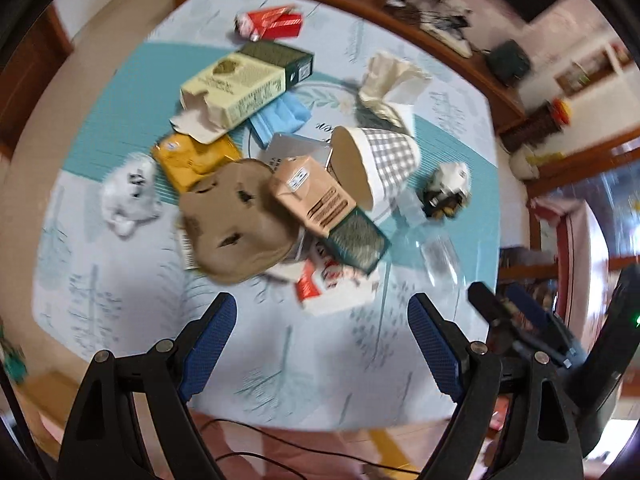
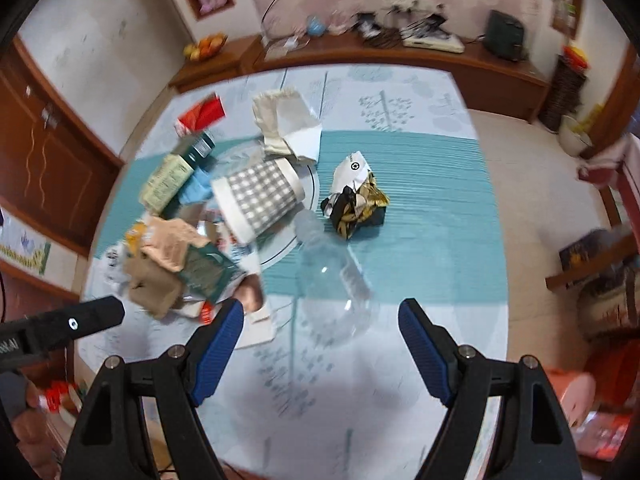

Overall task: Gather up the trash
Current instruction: 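Grasp the clear plastic bottle with the right tool while the left tool grasps the tan milk carton, then carry the milk carton and bottle down over the black trash bin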

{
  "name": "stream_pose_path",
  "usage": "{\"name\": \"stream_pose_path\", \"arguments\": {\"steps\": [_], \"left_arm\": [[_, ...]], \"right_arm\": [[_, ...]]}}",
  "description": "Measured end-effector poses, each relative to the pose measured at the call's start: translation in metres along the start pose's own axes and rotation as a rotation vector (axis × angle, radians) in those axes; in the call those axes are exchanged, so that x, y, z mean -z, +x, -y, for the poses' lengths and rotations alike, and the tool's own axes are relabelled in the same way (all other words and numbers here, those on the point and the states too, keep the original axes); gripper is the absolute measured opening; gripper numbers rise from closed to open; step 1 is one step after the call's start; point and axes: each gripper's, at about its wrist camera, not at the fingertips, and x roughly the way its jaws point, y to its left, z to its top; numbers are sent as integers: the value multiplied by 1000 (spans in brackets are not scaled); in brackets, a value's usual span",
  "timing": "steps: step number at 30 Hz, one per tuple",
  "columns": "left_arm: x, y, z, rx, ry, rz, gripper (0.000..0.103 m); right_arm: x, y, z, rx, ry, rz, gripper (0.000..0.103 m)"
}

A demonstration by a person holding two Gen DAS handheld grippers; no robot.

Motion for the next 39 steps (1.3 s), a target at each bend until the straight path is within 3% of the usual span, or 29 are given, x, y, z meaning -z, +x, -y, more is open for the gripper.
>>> {"name": "stream_pose_path", "arguments": {"steps": [5,10,15,21,23,28,29,34,39], "left_arm": [[-19,42,1,-35,-173,-76,86],[-30,68,-3,-76,-308,-115,86],[-40,80,-4,-111,-374,-122,86],[-46,88,-2,-155,-430,-151,86],[-49,92,-2,-156,-439,-162,86],[-47,96,4,-171,-411,-157,41],[-47,95,6,-157,-403,-154,37],[-36,72,4,-140,-355,-100,37],[-21,36,2,-95,-238,-81,37]], "right_arm": [[-17,51,7,-8,-71,-100,73],[-15,75,6,-44,-117,-168,71],[-11,86,2,-84,-150,-210,56],[-14,85,-1,-93,-165,-192,55],[-13,83,-2,-84,-174,-183,55],[-10,78,-3,-77,-156,-149,54],[-8,78,-5,-75,-153,-147,54],[5,63,-6,-76,-120,-114,53],[20,39,-9,-97,-42,-79,53]]}}
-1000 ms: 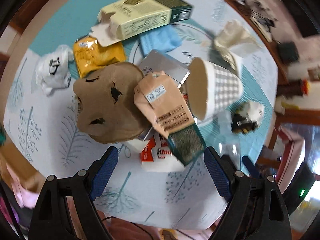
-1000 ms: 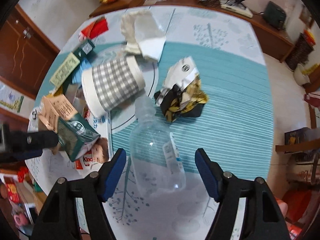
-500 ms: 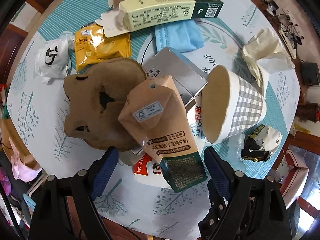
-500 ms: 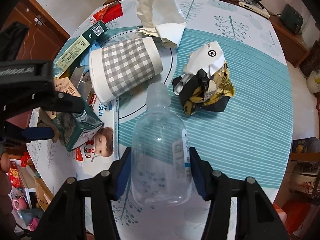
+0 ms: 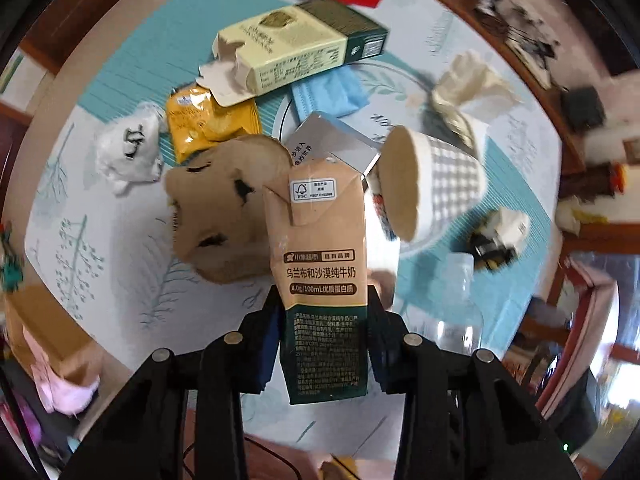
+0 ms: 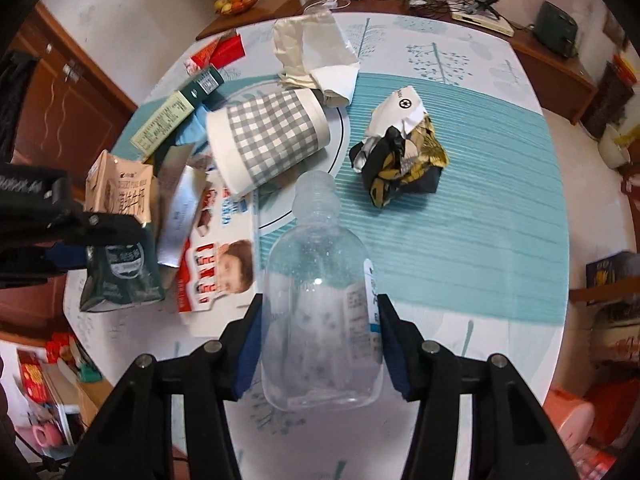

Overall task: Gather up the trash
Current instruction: 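Carry the milk carton and bottle down over the black trash bin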

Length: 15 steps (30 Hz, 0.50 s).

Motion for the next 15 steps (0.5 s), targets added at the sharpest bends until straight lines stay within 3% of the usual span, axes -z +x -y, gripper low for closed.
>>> {"name": "stream_pose_path", "arguments": {"steps": [8,15], "left_arm": [[40,-61,-31,105,288,35,36],[77,-114,-72,181,520,60,37]], "right_arm": [[43,-53,-26,-22,144,108,53],[103,-119,-78,-8,308,285,53]]}}
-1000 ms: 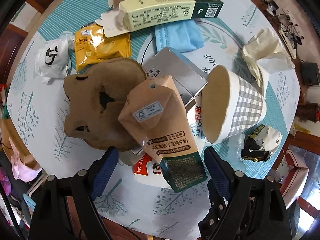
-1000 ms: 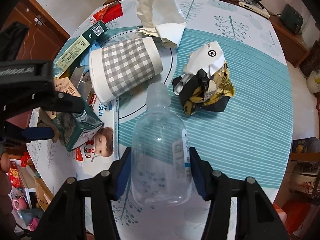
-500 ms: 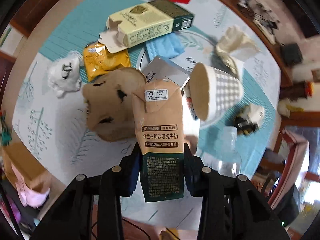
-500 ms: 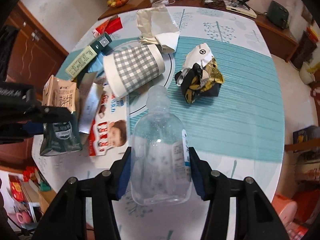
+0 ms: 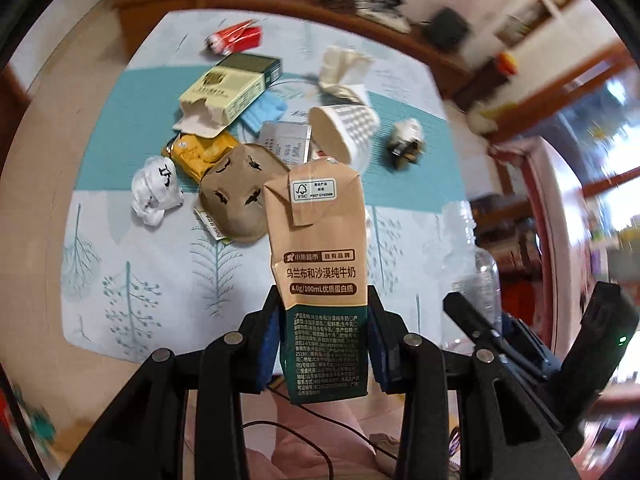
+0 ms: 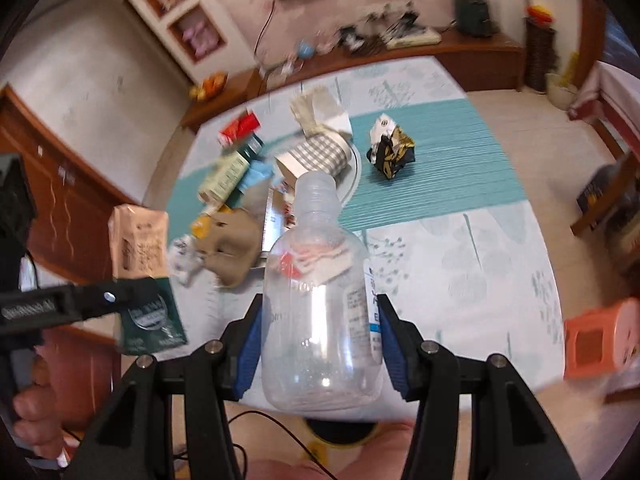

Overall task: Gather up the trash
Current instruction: 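Carry the milk carton and bottle down over the black trash bin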

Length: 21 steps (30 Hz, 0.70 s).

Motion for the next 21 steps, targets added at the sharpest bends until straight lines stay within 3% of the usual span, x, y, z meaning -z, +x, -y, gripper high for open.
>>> {"name": "stream_pose_path", "arguments": {"steps": [10,16,21], "left_arm": [[76,-53,-11,52,254,11,37],[122,-57,-6,25,408,7,37],[158,-35,-4,-29,514,-21,37]], "right_arm": [[99,-67,-53,17,161,151,53],[148,-77,-53,29,244,126,53],[186,-66,-40,43,333,85,53]]}}
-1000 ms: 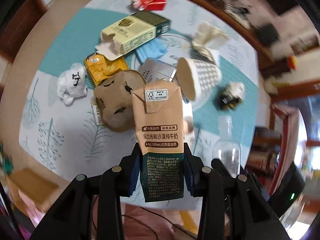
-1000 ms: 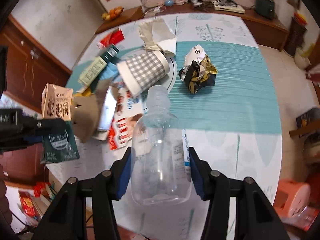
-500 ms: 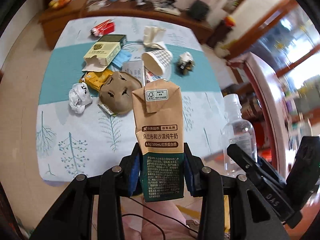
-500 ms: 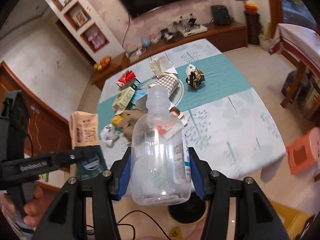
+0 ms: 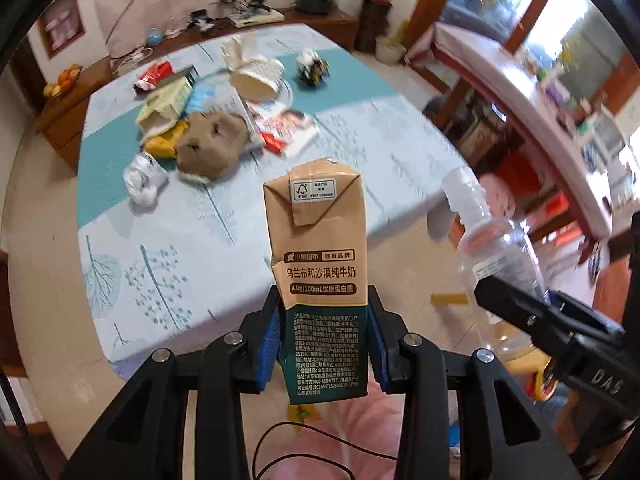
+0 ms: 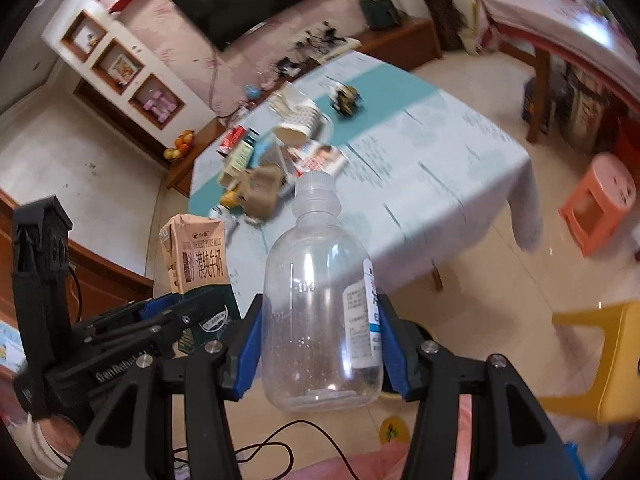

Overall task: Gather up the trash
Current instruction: 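Carry the milk carton and bottle down over the black trash bin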

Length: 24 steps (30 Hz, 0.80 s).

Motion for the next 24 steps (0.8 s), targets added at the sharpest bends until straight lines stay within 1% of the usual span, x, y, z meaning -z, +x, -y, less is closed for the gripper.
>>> {"name": "stream_pose_path", "arguments": {"steps": [7,11,17,24], "left_arm": [[40,58,12,-33,45,-100,37],[60,99,16,-49,59,-152,37],[83,165,19,-80,100,-172,37],[105,255,14,-112,103,-211,37]], "right_arm": [[40,39,42,36,105,-103,53],[56,65,68,41,155,-139,53],[78,122,112,61,235,-182,53],[106,198,161,72,319,-242,53]]}}
